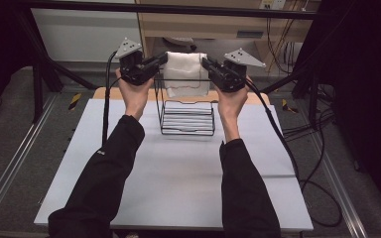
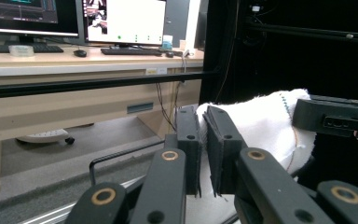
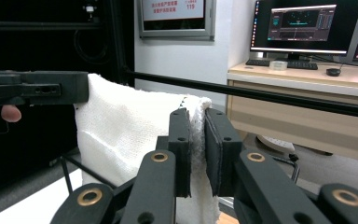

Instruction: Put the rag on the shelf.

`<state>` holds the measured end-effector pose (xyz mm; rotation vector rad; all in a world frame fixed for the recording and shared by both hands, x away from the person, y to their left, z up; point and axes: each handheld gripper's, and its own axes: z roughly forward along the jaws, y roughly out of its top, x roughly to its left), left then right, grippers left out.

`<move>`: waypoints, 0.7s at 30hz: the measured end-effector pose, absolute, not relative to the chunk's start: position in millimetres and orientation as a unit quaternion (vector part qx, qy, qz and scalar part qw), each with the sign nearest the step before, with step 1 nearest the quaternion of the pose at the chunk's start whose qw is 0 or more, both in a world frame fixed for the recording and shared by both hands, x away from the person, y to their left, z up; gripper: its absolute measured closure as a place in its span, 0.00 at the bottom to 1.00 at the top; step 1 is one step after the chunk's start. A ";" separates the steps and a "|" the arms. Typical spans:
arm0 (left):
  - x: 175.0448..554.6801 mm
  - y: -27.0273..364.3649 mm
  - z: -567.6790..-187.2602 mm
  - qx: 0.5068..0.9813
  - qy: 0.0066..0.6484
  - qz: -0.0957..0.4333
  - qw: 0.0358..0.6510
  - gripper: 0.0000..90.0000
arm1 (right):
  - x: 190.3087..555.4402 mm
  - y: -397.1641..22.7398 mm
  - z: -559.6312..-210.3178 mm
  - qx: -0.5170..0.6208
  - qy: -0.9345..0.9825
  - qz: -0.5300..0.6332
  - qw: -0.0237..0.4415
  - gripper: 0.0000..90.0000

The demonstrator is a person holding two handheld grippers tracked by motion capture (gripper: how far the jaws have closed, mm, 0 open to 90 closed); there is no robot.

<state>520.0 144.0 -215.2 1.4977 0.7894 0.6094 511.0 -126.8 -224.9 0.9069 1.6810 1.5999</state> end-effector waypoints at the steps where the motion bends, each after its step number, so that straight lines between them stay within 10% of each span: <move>1: 519.0 144.1 -215.3 0.653 0.343 0.265 0.621 0.93 | 509.7 -126.9 -224.9 0.344 0.640 0.608 0.319 0.91; 21: 492.5 150.1 -224.2 0.678 0.326 0.238 0.615 0.92 | 481.7 -133.7 -231.4 0.317 0.670 0.597 0.309 0.90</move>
